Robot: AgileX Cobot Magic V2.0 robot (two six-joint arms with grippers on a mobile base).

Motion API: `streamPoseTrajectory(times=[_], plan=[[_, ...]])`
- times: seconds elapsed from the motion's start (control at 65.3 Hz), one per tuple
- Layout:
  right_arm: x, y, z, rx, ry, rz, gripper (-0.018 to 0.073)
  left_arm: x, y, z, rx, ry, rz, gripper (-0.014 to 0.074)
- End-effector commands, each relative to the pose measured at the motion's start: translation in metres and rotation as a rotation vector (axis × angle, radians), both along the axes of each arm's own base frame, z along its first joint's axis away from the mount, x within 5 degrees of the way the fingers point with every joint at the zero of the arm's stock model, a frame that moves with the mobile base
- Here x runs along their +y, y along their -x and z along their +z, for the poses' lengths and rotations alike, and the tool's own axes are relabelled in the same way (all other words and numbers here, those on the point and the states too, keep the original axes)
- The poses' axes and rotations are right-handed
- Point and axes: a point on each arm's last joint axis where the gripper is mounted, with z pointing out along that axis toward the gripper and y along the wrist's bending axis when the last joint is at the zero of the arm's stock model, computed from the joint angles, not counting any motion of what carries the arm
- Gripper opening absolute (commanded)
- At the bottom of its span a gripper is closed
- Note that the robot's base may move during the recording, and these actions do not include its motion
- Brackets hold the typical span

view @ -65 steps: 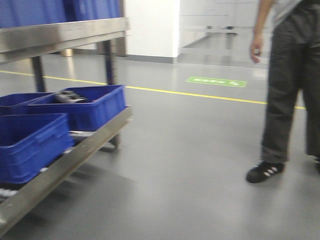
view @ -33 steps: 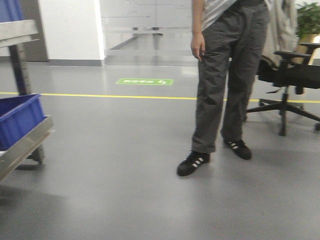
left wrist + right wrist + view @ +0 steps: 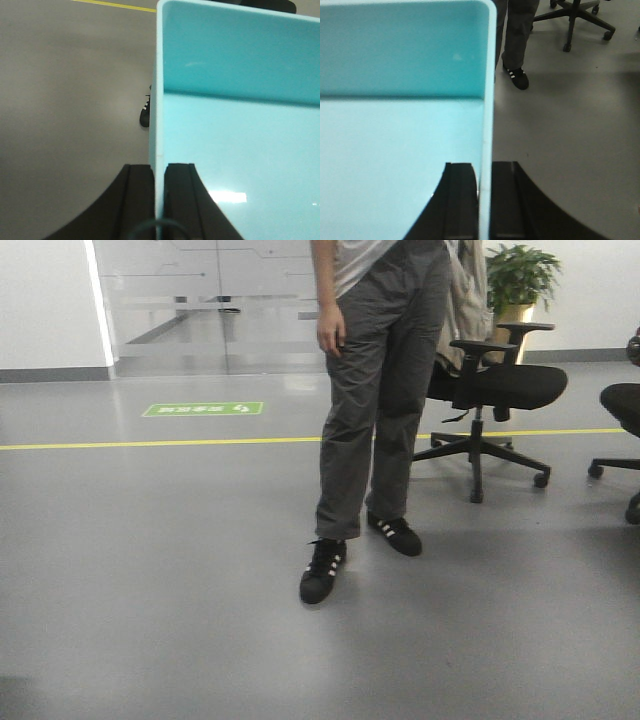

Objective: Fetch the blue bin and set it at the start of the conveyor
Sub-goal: 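Hold the bin with both grippers while driving away from the shelf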

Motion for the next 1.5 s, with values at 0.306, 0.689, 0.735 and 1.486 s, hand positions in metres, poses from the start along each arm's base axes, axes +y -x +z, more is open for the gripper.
streamPoseTrajectory(times=[0.306, 0.689, 0.735, 1.486], plan=[[-0.0025, 0.0031, 0.0085, -0.054, 0.009, 0.005, -0.0153, 0.0002, 0.0032, 0.0087, -0.056, 0.004, -0.015, -0.0111], [-0.0025, 0.0031, 0.0085, -0.054, 0.009, 0.005, -0.0153, 0.0002, 0.0032, 0.0087, -0.056, 0.004, -0.015, -0.0111], [-0.0025, 0.0031, 0.0085, -0.054, 0.009, 0.005, -0.0153, 0.0002, 0.0032, 0.0087, -0.056, 0.004, -0.015, -0.0111], [-0.0025, 0.0031, 0.0085, -0.054, 0.009, 0.005, -0.0153, 0.0002, 0.0031, 0.0089, -0.059, 0.003, -0.015, -0.0111]])
